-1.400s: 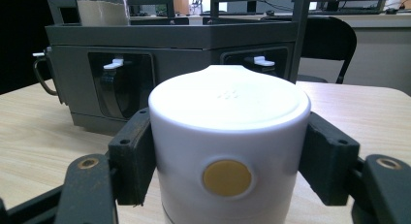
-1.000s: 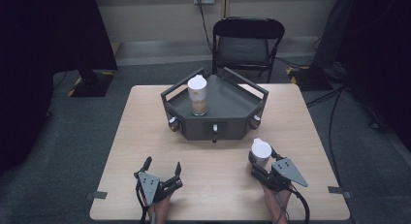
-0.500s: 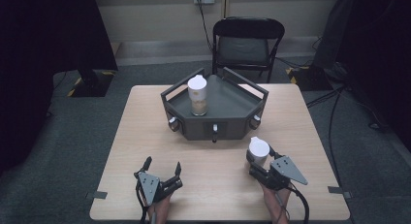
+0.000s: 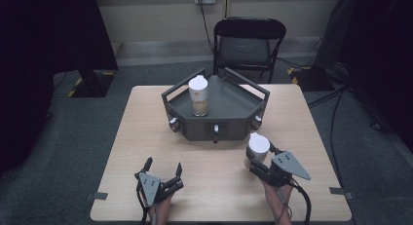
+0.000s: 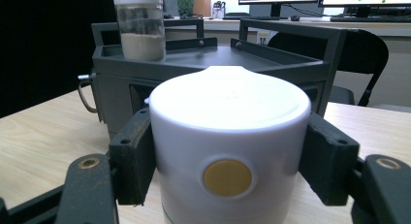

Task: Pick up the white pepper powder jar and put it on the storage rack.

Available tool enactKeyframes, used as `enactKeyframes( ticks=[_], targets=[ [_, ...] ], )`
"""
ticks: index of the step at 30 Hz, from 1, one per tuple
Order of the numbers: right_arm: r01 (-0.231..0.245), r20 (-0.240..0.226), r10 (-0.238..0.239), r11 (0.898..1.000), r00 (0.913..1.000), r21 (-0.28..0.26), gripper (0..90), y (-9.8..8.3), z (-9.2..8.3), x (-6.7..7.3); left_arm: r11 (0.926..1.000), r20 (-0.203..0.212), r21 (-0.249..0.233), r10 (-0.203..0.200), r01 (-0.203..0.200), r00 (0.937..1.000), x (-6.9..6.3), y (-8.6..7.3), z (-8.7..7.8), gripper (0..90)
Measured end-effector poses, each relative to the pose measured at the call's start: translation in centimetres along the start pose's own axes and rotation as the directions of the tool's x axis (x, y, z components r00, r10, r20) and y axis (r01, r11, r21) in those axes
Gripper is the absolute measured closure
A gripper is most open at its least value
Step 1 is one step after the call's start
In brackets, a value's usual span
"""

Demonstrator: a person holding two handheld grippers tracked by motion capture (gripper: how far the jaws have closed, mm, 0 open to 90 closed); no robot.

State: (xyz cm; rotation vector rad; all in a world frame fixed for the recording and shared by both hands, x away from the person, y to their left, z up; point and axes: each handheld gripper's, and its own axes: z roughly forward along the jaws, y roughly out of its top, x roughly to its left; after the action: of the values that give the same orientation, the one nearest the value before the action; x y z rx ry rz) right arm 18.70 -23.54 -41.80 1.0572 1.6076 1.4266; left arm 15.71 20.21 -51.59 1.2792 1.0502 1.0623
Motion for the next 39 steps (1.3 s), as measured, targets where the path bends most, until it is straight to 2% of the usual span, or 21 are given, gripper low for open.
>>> enactKeyframes(
  ticks=[10,18,39],
  targets=[
    [0.013,-0.017,-0.013,1.0,0.9998,0.002,30.5,1.5,0.6,0.2,1.0,0.0,0.0,0.0,0.0,1.0,0.0,0.0,0.0,0.0],
    [0.041,-0.045,-0.041,0.999,0.9981,-0.002,30.5,3.5,1.4,0.4,1.0,0.0,0.0,0.0,0.0,1.0,0.0,0.0,0.0,0.0],
    [0.051,-0.074,-0.052,0.998,0.9959,-0.022,30.5,7.9,3.7,0.1,1.0,0.0,0.0,0.0,0.0,1.0,0.0,0.0,0.0,0.0]
  ],
)
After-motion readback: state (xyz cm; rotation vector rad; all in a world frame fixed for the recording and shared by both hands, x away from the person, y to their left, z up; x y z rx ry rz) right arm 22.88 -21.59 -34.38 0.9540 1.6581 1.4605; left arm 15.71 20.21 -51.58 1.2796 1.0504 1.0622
